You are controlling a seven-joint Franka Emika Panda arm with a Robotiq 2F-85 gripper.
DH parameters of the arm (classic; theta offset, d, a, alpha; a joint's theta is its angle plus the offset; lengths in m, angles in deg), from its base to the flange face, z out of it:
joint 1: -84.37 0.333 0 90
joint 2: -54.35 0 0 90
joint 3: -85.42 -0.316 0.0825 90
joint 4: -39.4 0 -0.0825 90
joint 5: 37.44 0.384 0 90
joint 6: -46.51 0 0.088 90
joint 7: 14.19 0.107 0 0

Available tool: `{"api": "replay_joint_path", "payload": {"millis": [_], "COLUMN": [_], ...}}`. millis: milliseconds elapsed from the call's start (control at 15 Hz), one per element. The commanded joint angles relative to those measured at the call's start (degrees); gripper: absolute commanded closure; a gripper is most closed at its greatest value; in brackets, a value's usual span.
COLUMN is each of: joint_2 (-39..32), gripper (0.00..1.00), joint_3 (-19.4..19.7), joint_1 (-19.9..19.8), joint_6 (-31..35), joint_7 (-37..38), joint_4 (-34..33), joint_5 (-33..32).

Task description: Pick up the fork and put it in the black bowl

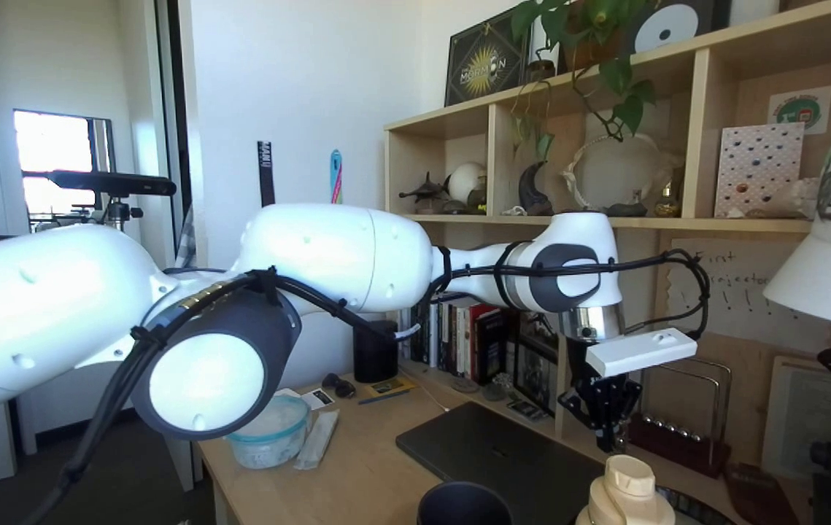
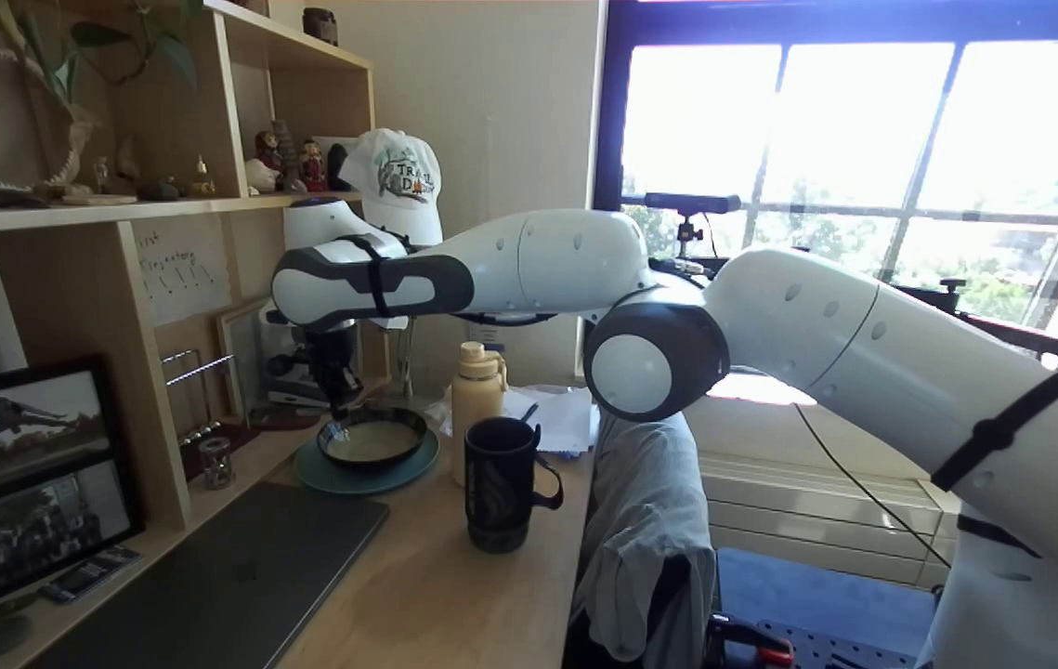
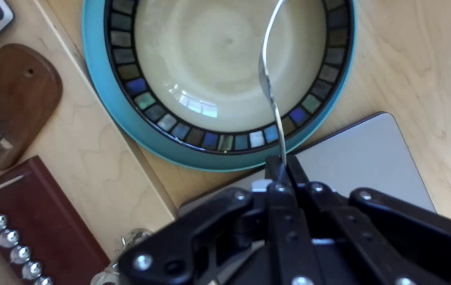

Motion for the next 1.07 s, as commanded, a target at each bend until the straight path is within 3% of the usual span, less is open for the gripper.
{"api": "replay_joint_path", "payload": {"millis": [0, 67, 267, 333, 667, 1000], "joint_2": [-2.3, -4.9, -7.0, -4.0, -4.8, -5.6], "gripper": [0.96, 0.96, 0.97, 0.97, 0.97, 0.97], "joint_3": [-1.5, -1.9, -4.3, -5.5, -8.4, -9.5], "joint_1": [-1.0, -1.3, -2.4, -2.9, -4.3, -5.1], "joint_6": [3.8, 3.1, 4.1, 6.9, 7.9, 7.3], "joint_7": [-6.9, -9.1, -14.8, -16.2, -20.5, -20.2], "joint_4": [-3.3, -7.7, -10.5, -4.9, -4.3, -4.2], "joint_5": [0.7, 2.0, 5.3, 5.7, 7.1, 6.7]}}
